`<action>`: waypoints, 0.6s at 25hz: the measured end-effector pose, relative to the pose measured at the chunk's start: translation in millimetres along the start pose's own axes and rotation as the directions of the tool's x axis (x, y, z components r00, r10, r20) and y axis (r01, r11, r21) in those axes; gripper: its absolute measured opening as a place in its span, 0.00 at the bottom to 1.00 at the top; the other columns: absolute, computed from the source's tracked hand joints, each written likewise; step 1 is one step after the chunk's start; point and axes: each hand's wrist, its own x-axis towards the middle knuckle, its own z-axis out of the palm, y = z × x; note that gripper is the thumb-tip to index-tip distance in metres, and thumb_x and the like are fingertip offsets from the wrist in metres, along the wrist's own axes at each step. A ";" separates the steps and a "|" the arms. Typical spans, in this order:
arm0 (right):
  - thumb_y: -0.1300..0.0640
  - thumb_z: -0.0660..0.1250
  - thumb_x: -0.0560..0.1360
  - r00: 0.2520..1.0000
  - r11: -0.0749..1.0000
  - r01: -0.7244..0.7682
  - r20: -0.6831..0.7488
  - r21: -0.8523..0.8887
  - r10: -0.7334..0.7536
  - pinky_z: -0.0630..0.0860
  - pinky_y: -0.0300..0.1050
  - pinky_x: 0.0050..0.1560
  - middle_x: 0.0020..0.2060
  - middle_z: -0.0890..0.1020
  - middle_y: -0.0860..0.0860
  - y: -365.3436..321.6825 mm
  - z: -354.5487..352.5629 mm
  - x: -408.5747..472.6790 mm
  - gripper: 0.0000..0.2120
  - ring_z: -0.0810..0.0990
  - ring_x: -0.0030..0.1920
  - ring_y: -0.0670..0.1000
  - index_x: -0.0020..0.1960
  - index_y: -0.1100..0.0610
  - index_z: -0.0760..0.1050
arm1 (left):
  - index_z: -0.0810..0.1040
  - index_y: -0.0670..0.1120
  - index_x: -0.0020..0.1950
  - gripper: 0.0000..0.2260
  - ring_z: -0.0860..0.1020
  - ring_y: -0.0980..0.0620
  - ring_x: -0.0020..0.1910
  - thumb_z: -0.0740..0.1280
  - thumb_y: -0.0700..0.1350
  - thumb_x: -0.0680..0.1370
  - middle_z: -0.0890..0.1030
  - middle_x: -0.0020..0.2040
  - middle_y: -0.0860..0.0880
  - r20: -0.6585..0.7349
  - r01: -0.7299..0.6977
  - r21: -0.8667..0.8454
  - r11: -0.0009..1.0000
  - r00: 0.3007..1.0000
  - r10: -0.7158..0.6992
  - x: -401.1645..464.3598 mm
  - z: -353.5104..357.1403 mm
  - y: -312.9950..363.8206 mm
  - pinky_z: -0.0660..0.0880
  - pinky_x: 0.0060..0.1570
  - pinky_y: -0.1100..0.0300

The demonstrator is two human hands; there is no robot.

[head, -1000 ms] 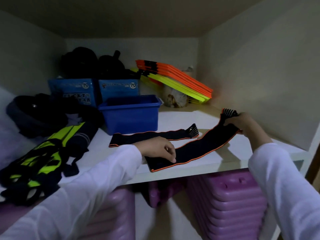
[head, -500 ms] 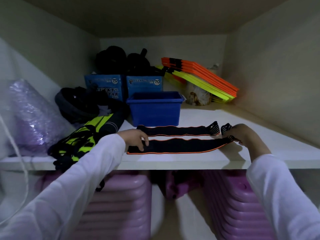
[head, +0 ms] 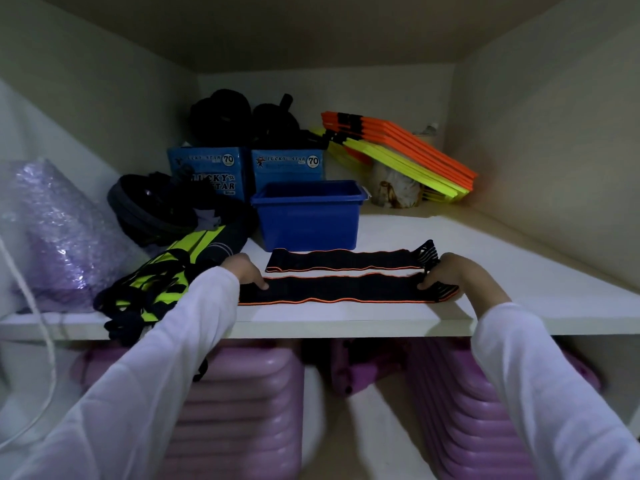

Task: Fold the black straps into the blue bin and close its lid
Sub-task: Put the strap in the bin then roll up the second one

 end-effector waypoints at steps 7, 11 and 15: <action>0.61 0.69 0.73 0.999 0.991 -0.006 -0.050 0.136 0.013 0.66 0.45 0.48 0.48 0.73 0.59 0.9 -9.5 13.4 0.12 0.71 0.49 0.55 0.53 0.65 0.71 | 0.73 0.33 0.66 0.20 0.76 0.44 0.57 0.65 0.29 0.74 0.78 0.59 0.38 0.113 0.066 -0.641 0.765 0.994 0.008 15.6 -4.4 2.6 0.72 0.63 0.50; 0.61 0.70 0.72 0.985 0.973 0.010 -0.169 0.229 0.030 0.68 0.47 0.47 0.47 0.74 0.60 -6.2 -29.5 30.7 0.12 0.72 0.48 0.56 0.51 0.65 0.71 | 0.71 0.36 0.68 0.22 0.72 0.46 0.60 0.57 0.25 0.75 0.74 0.66 0.39 0.024 -0.013 -0.817 0.576 0.998 0.056 32.1 -15.7 16.7 0.68 0.68 0.53; 0.62 0.70 0.71 0.958 0.978 0.050 -0.287 0.203 0.011 0.67 0.45 0.41 0.45 0.73 0.59 -18.2 -34.7 53.5 0.12 0.71 0.47 0.56 0.47 0.65 0.69 | 0.74 0.38 0.63 0.19 0.72 0.45 0.64 0.63 0.27 0.73 0.76 0.60 0.42 -0.144 -0.114 -0.792 0.599 0.990 -0.002 53.1 -14.9 37.1 0.70 0.66 0.53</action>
